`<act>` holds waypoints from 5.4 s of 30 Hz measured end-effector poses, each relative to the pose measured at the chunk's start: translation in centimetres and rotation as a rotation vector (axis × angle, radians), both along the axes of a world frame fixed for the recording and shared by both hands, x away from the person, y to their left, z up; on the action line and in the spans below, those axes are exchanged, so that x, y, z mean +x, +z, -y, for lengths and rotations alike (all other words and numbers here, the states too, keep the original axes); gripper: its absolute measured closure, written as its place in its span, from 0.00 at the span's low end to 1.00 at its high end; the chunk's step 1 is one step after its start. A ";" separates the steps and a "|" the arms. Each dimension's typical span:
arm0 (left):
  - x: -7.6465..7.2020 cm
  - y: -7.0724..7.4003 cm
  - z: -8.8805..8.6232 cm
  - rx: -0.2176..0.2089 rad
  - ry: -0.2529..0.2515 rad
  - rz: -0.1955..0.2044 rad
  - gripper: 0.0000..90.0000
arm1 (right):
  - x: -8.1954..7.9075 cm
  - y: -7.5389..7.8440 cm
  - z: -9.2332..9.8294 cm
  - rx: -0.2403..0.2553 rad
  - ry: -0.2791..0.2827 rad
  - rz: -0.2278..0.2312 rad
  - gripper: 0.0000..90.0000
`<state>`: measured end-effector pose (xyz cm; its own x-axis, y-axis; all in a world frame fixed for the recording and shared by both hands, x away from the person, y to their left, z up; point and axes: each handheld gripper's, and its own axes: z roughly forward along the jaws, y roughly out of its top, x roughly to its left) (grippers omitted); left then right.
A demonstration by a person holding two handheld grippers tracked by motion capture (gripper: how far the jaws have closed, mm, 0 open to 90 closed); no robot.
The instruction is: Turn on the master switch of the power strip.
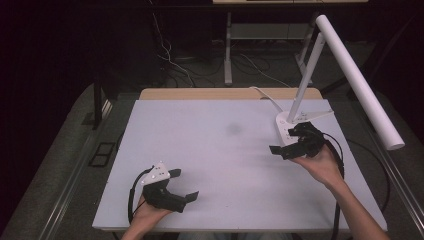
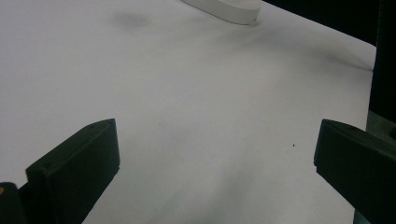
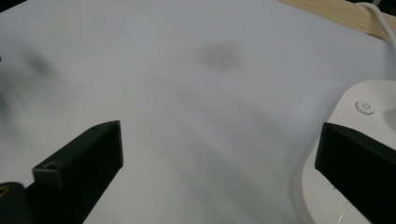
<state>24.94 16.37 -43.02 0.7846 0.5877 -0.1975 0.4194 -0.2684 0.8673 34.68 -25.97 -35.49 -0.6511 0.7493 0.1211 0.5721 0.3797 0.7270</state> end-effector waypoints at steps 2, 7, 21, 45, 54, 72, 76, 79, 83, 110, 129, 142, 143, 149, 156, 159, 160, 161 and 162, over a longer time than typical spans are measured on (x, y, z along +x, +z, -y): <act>0.0 0.0 0.0 0.001 0.000 -0.003 0.00 | 0.3 0.1 0.0 0.005 -0.002 0.001 0.00; 0.0 0.0 0.0 -0.011 0.000 -0.011 0.00 | 1.0 0.2 -0.1 0.005 -0.001 -0.001 0.00; 0.1 -0.1 -0.1 -0.011 0.008 -0.012 0.00 | 3.2 1.0 -0.6 -0.038 0.009 -0.013 0.00; 0.3 -0.1 -0.4 -0.011 0.006 -0.019 0.00 | 8.0 1.0 -1.2 -0.153 -0.030 -0.058 0.00; 0.3 -0.1 -0.6 -0.009 0.005 -0.021 0.00 | 9.7 1.3 -1.9 -0.236 -0.046 -0.081 0.18; 0.4 -0.1 -0.6 -0.010 0.001 -0.022 0.00 | 12.2 0.8 -2.8 -0.373 -0.090 -0.065 0.63; 0.4 -0.1 -0.5 -0.012 0.001 -0.022 0.00 | 12.6 0.5 -3.1 -0.405 -0.101 -0.060 0.73; 0.4 -0.1 -0.5 -0.015 0.003 -0.022 0.00 | 12.8 0.2 -3.4 -0.433 -0.119 -0.058 0.81; 0.4 -0.1 -0.5 -0.015 0.002 -0.023 0.00 | 13.2 -0.4 -3.5 -0.474 -0.135 -0.056 0.92; 0.3 -0.1 -0.3 -0.005 -0.012 -0.020 0.00 | 14.9 -3.5 -2.9 -0.604 -0.183 -0.108 0.99; 0.2 -0.2 -0.4 0.008 -0.024 -0.022 0.00 | 15.3 -4.5 -2.0 -0.541 -0.237 -0.137 0.99; 0.0 0.1 -0.8 0.014 -0.027 -0.005 0.00 | 14.7 -4.9 -1.6 -0.500 -0.270 -0.125 1.00; 0.0 0.1 -0.8 0.014 -0.027 -0.005 0.00 | 14.7 -4.9 -1.6 -0.499 -0.272 -0.129 1.00; 0.1 0.1 -0.9 0.014 -0.026 -0.004 0.00 | 14.7 -5.0 -1.3 -0.475 -0.275 -0.133 1.00; 0.1 0.0 -0.9 0.013 -0.025 -0.012 0.00 | 14.5 -5.0 -1.5 -0.490 -0.265 -0.118 0.99; 0.2 0.0 -0.9 0.015 -0.024 -0.012 0.00 | 14.5 -5.0 -1.6 -0.497 -0.264 -0.115 0.99; 0.2 0.0 -0.9 0.012 -0.023 -0.013 0.00 | 14.5 -5.0 -1.5 -0.495 -0.264 -0.116 0.99; 0.2 0.0 -0.9 0.012 -0.022 -0.013 0.00 | 14.5 -5.0 -1.6 -0.497 -0.265 -0.115 0.99; 0.2 0.0 -0.9 0.012 -0.022 -0.013 0.00 | 14.5 -4.9 -1.6 -0.496 -0.262 -0.116 0.99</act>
<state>25.12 17.25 -42.97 0.7947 0.5730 -0.2005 0.4243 -0.2881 0.8584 49.16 -24.35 -40.41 -0.4391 0.8694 -0.2266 0.7585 0.4939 0.4251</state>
